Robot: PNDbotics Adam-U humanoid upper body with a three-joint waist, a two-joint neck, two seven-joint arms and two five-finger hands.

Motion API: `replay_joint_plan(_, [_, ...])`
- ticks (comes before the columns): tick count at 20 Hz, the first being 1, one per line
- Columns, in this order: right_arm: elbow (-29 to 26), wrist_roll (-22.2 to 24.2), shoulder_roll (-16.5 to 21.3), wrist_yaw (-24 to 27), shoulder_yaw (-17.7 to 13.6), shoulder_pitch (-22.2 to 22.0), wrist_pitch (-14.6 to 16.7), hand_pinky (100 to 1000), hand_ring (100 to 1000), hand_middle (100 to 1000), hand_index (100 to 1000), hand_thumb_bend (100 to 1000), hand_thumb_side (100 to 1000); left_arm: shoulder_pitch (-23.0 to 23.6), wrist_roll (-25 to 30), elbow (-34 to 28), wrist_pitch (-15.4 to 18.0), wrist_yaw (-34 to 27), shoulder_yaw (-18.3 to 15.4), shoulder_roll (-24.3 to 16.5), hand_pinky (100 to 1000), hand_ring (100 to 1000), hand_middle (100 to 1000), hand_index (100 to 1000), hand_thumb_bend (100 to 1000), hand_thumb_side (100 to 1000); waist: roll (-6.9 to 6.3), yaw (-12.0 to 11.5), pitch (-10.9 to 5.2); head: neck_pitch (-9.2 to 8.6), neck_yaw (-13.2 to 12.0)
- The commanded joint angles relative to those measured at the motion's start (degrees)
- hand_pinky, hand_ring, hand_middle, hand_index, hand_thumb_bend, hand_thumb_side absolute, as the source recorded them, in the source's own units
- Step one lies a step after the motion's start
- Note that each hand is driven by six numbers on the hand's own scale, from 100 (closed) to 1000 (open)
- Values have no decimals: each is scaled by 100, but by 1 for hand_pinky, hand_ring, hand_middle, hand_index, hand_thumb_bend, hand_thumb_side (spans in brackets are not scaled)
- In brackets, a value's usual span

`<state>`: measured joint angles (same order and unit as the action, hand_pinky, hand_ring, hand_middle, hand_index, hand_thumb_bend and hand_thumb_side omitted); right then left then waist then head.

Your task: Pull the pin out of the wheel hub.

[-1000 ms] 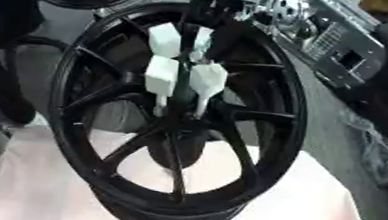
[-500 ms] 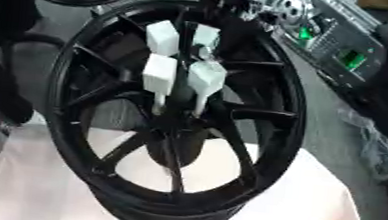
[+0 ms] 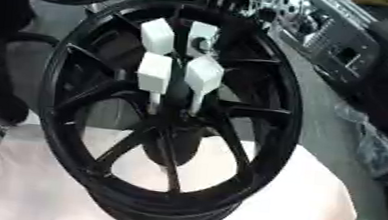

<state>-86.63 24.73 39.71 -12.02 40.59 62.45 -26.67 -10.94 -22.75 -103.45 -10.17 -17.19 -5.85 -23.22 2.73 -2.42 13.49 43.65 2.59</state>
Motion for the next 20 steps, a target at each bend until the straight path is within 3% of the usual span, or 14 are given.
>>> replay_joint_plan(1, [51,29,108,-53,-116,83,49,820,772,746,829,373,252,-51,5,-94,-14,36,-37,-128,747,751,741,738,353,662,-18,-7,-69,-71,13])
replay_joint_plan(20, [330,255,22,51,-158,113,240,806,749,689,782,319,267,-60,3,-98,-18,28,-37,-129,747,748,737,733,348,664,-4,-32,-29,-89,8])
